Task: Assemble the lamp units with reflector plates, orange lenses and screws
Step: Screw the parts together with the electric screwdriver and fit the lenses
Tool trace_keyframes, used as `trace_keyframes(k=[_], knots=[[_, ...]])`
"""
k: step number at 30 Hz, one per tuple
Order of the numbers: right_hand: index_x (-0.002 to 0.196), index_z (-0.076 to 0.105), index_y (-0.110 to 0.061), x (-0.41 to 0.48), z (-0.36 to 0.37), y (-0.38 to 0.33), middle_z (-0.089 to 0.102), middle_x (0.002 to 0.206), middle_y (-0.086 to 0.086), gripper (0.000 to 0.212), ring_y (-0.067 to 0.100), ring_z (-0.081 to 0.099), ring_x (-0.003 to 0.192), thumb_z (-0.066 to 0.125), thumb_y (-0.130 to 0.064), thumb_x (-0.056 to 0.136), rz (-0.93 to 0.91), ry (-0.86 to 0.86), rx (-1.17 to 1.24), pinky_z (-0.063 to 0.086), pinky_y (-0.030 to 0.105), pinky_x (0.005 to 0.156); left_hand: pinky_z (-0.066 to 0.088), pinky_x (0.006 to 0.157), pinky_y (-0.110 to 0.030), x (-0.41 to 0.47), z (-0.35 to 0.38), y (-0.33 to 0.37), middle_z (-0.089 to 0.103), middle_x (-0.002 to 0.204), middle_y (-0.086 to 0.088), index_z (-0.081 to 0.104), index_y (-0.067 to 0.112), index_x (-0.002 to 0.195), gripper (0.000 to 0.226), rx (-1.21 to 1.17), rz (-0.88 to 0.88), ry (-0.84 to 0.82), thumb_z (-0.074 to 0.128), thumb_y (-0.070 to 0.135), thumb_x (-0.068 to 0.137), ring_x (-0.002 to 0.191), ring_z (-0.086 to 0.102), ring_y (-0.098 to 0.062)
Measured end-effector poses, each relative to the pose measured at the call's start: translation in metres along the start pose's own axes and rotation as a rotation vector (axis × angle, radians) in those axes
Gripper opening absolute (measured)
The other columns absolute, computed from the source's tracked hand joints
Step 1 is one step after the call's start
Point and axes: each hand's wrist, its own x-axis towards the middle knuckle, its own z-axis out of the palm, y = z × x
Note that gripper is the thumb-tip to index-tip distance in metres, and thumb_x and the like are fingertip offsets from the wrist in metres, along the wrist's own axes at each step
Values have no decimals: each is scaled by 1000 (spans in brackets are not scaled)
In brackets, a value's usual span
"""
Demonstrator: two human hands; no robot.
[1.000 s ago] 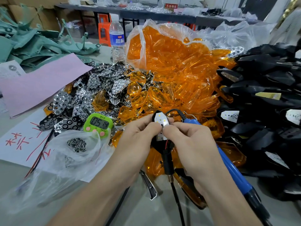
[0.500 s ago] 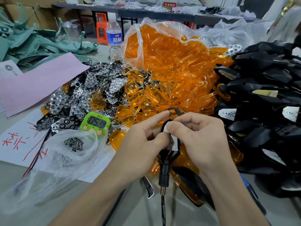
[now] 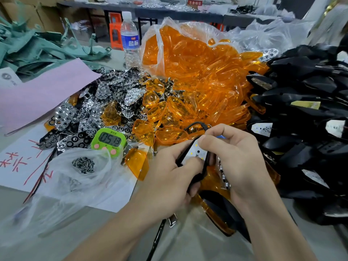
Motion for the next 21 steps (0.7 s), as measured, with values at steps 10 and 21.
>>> trace_keyframes(k=[10, 21], knots=[[62, 62, -14, -1, -2, -5, 46, 56, 15, 9, 23, 40, 51, 69, -15, 67, -26, -50, 71, 35, 30, 53, 28, 39, -20, -5, 0, 6, 47, 53, -7, 70, 15, 102, 21, -81, 10, -63, 53, 11, 91, 36, 39, -13], [62, 61, -11, 1, 2, 0, 43, 53, 20, 9, 23, 37, 48, 66, -16, 68, -116, 25, -13, 33, 36, 50, 30, 38, -19, -5, -3, 6, 47, 68, -13, 70, 16, 96, 12, -146, -43, -106, 58, 14, 94, 47, 44, -18]])
